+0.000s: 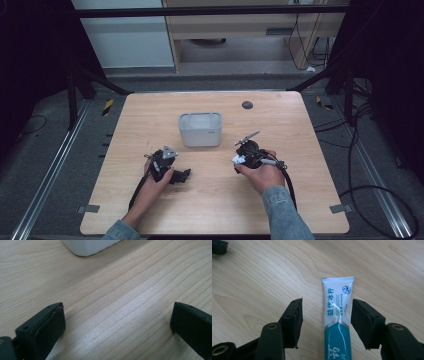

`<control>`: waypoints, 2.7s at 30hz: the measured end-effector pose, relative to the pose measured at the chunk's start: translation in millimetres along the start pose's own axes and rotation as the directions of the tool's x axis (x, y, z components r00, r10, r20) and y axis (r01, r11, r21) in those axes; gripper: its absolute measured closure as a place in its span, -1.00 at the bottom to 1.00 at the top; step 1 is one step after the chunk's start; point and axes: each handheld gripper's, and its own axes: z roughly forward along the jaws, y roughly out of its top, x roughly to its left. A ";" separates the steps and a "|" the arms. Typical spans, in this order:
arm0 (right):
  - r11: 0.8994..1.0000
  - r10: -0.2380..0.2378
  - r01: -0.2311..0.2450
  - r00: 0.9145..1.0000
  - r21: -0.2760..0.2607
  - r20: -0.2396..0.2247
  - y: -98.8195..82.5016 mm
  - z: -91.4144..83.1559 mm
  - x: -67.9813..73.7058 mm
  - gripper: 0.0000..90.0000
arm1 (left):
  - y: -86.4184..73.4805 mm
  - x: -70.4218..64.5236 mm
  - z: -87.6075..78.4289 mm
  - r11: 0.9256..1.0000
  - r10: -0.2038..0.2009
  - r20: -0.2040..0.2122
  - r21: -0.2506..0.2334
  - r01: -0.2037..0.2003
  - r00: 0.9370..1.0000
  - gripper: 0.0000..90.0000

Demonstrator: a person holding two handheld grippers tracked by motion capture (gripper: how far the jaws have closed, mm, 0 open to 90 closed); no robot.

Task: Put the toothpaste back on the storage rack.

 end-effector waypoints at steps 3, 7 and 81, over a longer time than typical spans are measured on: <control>1.000 0.001 -0.001 1.000 0.011 -0.003 -1.4 3.6 -4.4 0.03 | 0.1 0.1 0.1 1.000 0.000 0.001 0.000 0.000 1.000 -1.00; 0.999 0.012 -0.012 1.000 0.030 -0.002 -2.4 8.5 -8.1 0.07 | 0.1 0.1 0.1 1.000 0.000 0.002 0.000 0.000 1.000 -1.00; 0.983 -0.010 0.011 1.000 0.183 -0.006 1.3 37.9 -16.1 0.36 | 0.5 0.9 0.6 1.000 0.007 0.008 0.000 -0.007 1.000 -1.00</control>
